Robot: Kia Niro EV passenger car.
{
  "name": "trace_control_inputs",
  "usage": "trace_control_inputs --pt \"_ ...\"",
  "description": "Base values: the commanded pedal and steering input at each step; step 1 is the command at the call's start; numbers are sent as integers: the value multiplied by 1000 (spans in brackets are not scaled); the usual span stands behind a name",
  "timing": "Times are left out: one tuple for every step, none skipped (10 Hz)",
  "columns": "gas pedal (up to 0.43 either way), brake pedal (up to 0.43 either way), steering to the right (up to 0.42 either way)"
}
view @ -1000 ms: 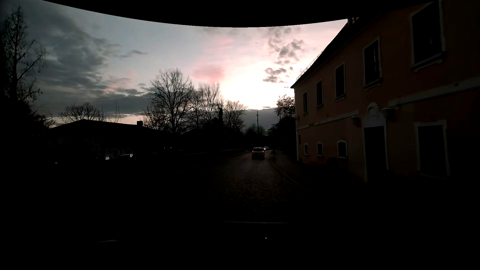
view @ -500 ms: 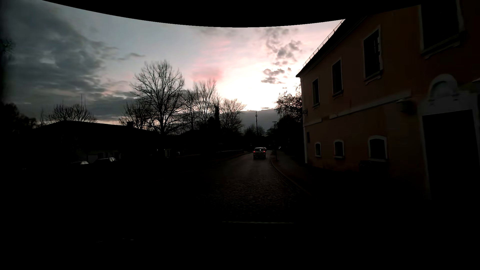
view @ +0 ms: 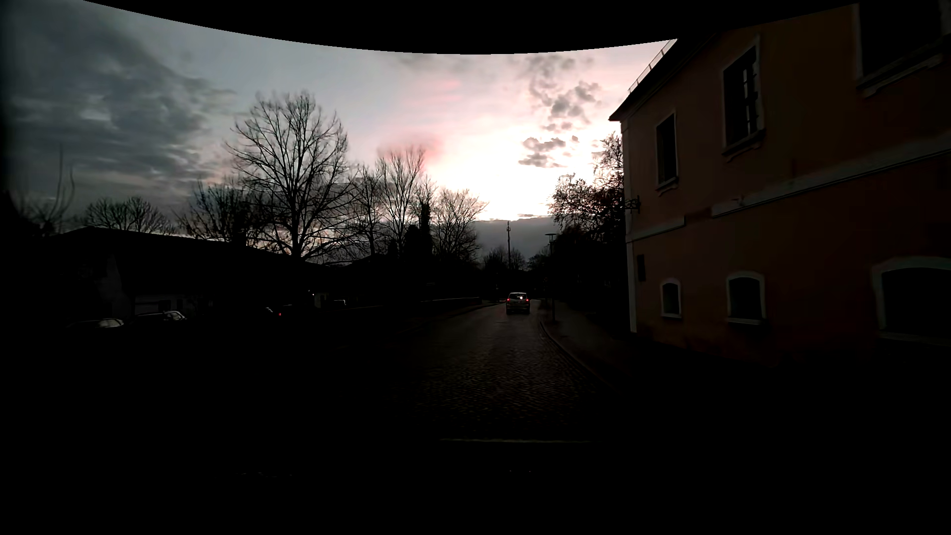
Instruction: Follow the waypoints while adhering to traffic rules and regulations
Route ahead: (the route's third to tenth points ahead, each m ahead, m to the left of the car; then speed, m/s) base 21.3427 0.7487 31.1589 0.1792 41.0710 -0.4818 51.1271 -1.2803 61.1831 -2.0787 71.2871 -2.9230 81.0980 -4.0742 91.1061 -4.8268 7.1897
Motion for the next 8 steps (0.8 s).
trace_control_inputs --pt "47 0 1" --pt "47 0 1" --pt "47 0 1" --pt "47 0 1" --pt "39 0 1" --pt "39 0 1" --pt "39 0 1" --pt "39 0 1"
